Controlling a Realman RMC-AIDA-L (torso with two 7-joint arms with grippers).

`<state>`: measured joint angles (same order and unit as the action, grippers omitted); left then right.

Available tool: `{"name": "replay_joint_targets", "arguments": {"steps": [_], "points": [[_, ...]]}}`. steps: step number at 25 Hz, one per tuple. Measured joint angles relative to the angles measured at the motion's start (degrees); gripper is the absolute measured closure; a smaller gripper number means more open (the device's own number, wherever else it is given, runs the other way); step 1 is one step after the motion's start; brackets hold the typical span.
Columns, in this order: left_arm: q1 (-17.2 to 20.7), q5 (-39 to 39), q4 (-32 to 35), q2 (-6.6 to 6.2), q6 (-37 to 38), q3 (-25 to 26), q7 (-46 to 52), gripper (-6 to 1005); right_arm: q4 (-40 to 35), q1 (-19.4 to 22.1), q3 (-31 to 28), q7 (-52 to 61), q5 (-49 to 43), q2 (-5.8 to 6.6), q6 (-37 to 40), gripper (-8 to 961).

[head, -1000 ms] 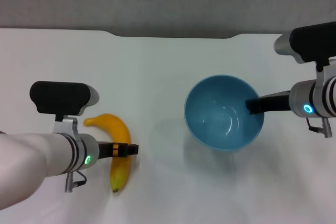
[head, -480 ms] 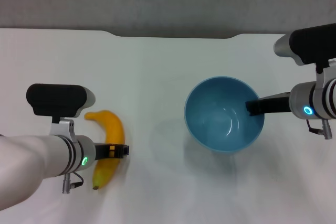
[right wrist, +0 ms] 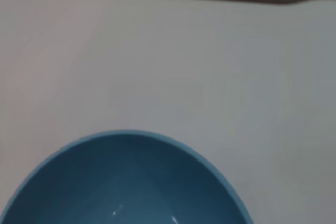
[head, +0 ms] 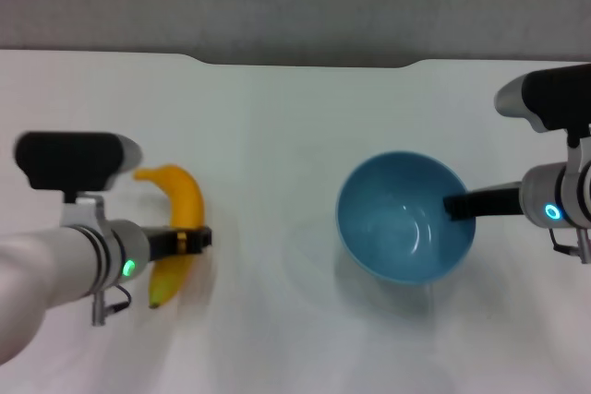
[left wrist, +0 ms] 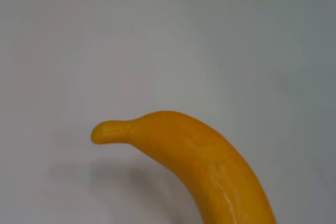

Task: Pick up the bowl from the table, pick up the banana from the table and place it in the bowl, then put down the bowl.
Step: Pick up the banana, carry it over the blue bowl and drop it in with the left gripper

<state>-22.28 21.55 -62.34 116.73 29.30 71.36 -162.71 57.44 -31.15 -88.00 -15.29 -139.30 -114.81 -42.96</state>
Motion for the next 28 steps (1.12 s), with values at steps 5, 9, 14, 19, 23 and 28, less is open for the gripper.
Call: {"name": "replay_joint_targets", "arguments": {"steps": [5, 9, 14, 19, 23, 28], "points": [[5.6, -3.3, -8.8, -0.1, -1.1, 1.8, 0.0, 477, -2.2, -0.6, -0.2, 0.0, 0.4, 0.08, 0.0, 922], [11.3, -6.8, -19.3, 0.1, -3.6, 0.5, 0.0, 468, -3.3, -1.3, 0.9, -0.3, 3.1, -0.06, 1.0, 923], [13.5, -9.1, -26.4, -0.09, -5.1, -2.1, -0.1, 456, -6.6, -5.0, 3.2, -2.7, 8.8, -0.18, 1.4, 924], [12.5, -10.5, -28.1, -0.03, -5.1, -3.7, -0.1, 443, -8.0, -7.0, 5.8, -3.8, 12.9, -0.26, 3.2, 923], [11.3, -10.5, -28.8, 0.03, -5.5, -5.7, -0.1, 434, -9.4, -8.8, 7.0, -3.9, 14.8, -0.25, 3.8, 922], [10.4, -10.0, -28.1, 0.17, -7.7, -7.7, 0.2, 421, -10.5, -10.6, 10.0, -4.0, 18.2, -0.29, 6.3, 924]]}}
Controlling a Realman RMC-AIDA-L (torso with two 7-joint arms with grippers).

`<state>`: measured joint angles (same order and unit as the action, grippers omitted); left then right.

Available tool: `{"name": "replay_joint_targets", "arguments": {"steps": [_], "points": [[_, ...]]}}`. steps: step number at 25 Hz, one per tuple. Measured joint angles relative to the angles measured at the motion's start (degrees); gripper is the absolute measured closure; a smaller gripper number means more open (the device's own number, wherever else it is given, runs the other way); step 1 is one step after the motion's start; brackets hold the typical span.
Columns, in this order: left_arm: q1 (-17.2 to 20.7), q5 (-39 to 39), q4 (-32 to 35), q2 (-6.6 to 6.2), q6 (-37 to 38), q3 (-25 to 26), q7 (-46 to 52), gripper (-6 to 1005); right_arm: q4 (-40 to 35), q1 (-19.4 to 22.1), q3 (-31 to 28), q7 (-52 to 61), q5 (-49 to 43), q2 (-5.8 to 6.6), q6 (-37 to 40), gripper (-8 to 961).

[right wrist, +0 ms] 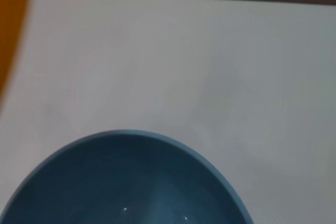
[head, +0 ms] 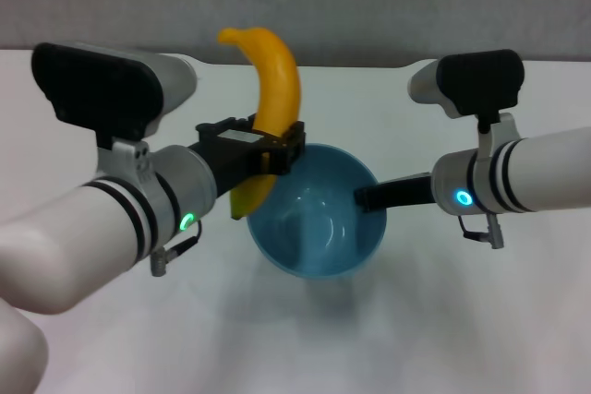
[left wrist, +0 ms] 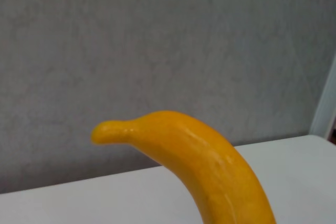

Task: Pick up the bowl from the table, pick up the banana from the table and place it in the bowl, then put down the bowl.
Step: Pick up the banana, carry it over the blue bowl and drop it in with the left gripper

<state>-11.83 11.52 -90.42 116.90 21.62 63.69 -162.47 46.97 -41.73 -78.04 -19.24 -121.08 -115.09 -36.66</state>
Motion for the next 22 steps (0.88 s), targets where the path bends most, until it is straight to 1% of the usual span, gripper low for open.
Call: {"name": "replay_joint_targets", "arguments": {"steps": [2, 3, 6, 11, 17, 22], "points": [[0.0, 0.0, 0.2, 0.0, -0.6, -0.3, 0.0, 416, -0.5, -0.2, 0.8, 0.0, 0.6, -0.03, 1.0, 923], [0.1, 0.0, 0.5, -0.02, -2.9, -1.3, 0.0, 414, -0.8, -0.3, 1.1, 0.0, 0.9, -0.06, 1.3, 922], [0.8, -0.3, 1.0, -0.07, -5.6, -2.3, -0.1, 407, -1.3, -0.7, 2.0, 0.0, 2.4, -0.1, 1.4, 922], [0.8, -0.4, 4.0, -0.03, -9.9, -3.3, -0.1, 395, -1.6, -2.1, 3.7, -0.6, 3.0, -0.14, 1.4, 923], [0.0, -0.2, 6.5, 0.06, -11.9, -4.2, 0.1, 380, -1.9, -3.3, 5.2, -0.8, 4.9, -0.18, 1.5, 922], [-0.4, -0.2, 8.2, 0.08, -12.6, -4.2, 0.1, 368, -2.0, -3.7, 5.3, -0.9, 5.0, -0.16, 1.3, 917]]}}
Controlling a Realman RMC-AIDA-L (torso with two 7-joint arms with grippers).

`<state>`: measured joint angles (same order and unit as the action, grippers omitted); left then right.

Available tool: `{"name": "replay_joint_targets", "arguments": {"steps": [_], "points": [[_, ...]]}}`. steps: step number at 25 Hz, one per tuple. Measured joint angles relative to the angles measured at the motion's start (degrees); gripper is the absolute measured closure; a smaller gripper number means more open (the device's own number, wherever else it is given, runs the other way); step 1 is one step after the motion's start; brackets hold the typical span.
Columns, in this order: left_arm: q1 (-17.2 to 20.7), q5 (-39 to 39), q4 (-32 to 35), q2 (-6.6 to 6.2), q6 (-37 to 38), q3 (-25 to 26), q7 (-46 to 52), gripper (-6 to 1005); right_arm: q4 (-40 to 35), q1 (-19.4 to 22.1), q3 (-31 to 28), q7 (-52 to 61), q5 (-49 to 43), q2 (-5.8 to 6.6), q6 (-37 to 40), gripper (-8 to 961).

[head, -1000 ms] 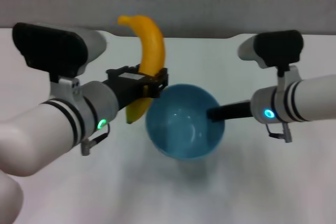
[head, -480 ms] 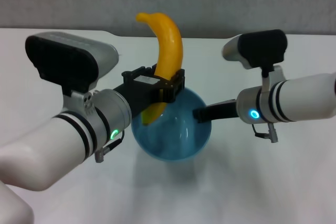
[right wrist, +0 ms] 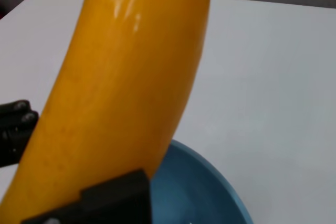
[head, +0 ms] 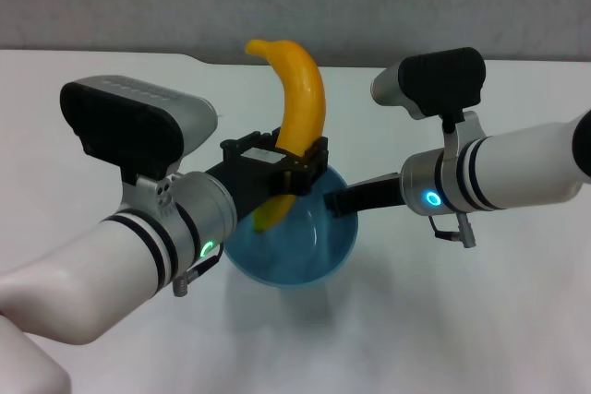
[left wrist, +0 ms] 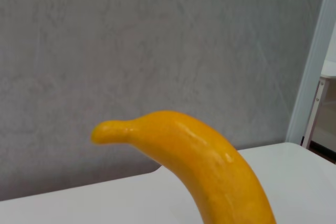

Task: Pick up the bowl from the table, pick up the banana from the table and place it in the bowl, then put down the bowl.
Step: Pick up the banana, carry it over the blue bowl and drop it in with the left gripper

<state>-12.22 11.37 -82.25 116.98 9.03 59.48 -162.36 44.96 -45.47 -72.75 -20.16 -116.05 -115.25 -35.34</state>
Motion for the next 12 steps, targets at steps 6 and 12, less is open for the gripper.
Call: {"name": "replay_joint_targets", "arguments": {"steps": [6, 12], "points": [[-0.3, 0.1, 2.4, 0.0, -1.4, 0.0, 0.2, 353, -0.2, -0.1, -0.2, 0.0, 0.0, 0.11, -0.2, 910], [-0.4, 0.1, 3.3, -0.05, -1.5, 0.0, 0.6, 338, -0.3, -0.1, -0.8, 0.0, 0.0, 0.25, -0.2, 904]]}}
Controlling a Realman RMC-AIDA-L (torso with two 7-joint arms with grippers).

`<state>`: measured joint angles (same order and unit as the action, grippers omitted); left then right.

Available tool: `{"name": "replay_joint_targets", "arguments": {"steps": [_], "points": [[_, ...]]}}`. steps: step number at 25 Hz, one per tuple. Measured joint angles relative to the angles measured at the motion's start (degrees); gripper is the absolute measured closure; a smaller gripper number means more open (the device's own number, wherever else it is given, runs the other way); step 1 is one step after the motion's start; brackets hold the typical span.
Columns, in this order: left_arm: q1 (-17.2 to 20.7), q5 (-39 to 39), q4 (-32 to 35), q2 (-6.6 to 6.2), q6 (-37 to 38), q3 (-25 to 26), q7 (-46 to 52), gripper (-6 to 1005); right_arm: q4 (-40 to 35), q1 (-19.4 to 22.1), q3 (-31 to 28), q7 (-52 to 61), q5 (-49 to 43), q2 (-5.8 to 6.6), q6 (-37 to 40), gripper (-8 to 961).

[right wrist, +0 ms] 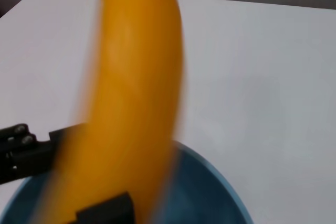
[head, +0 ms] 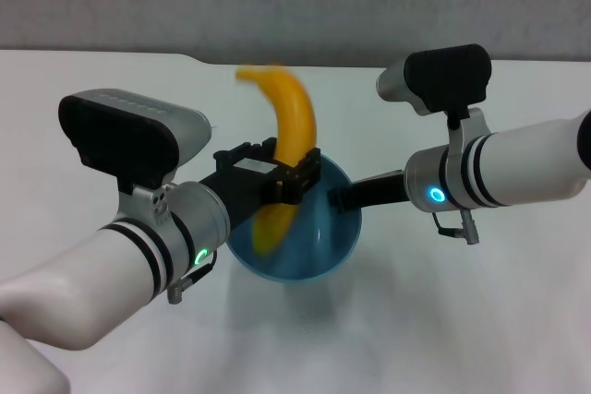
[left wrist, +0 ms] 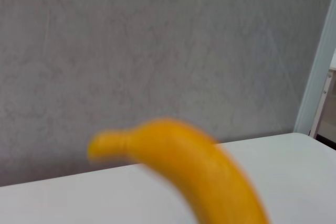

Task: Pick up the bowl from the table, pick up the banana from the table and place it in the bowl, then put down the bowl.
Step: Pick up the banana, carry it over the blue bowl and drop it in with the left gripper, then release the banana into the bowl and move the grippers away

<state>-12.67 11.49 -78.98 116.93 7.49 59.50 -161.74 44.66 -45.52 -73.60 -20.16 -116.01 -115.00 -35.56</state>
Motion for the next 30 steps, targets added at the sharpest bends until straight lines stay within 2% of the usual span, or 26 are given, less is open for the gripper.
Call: {"name": "replay_joint_targets", "arguments": {"steps": [10, 13, 17, 20, 23, 30], "points": [[0.4, -0.3, 0.3, -0.1, -0.7, 0.8, 0.0, 314, -0.6, 0.0, -1.5, 0.0, -0.2, 0.14, -1.4, 893], [1.4, -0.9, 0.5, -0.23, 0.1, 3.2, -0.2, 104, -1.5, -0.5, -3.5, 0.0, -0.5, 0.28, -3.5, 890], [5.2, -1.1, 2.5, -0.27, 0.8, 9.6, 0.0, 103, -4.7, -3.8, -6.8, 0.0, -1.2, 0.42, -6.9, 886], [6.1, -1.1, 3.5, -0.26, 0.6, 11.8, 0.0, 104, -6.2, -4.6, -9.2, -0.8, -1.3, 0.49, -8.7, 883], [7.5, -0.9, 5.0, -0.2, 0.5, 14.8, 0.1, 105, -10.7, -7.5, -12.8, -2.8, -1.4, 0.57, -11.6, 880], [8.8, -0.8, 7.7, -0.16, 0.2, 17.2, 0.5, 108, -20.7, -14.3, -15.1, -4.3, -2.1, 1.1, -12.9, 872]]}}
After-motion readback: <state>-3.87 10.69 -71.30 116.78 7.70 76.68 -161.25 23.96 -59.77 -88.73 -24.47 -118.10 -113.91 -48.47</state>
